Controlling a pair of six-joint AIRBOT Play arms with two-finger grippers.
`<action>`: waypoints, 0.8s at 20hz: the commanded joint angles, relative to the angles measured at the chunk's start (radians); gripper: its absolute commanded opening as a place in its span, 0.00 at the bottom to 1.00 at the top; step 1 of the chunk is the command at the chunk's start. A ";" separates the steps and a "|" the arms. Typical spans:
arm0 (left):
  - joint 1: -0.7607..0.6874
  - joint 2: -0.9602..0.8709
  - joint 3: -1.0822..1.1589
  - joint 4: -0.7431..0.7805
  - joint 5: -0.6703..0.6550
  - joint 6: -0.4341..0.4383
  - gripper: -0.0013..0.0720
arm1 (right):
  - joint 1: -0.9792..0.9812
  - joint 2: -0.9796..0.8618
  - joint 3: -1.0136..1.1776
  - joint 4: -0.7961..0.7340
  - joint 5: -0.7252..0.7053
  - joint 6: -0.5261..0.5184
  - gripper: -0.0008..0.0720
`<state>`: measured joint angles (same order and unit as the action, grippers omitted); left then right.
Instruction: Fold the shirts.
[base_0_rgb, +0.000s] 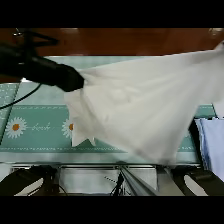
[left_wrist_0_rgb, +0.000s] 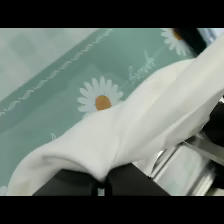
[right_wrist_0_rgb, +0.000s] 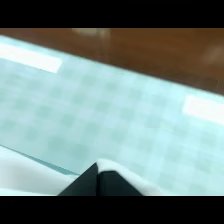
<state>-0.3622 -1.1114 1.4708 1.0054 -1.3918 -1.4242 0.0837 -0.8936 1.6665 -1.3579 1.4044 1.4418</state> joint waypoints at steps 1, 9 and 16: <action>-0.016 -0.190 -0.048 0.099 0.231 0.018 0.05 | 0.000 -0.220 -0.043 -0.010 -0.140 0.016 0.04; 0.036 -0.464 -0.043 0.092 0.460 -0.092 0.05 | -0.008 -0.702 0.057 0.172 -0.347 0.130 0.05; 0.220 -0.452 0.021 0.286 -0.045 -0.045 0.98 | -0.250 -0.770 0.116 0.445 -0.117 0.072 0.86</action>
<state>-0.2264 -1.5631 1.4719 1.1675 -1.1622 -1.5021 -0.0647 -1.6489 1.7691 -0.9997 1.1431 1.5654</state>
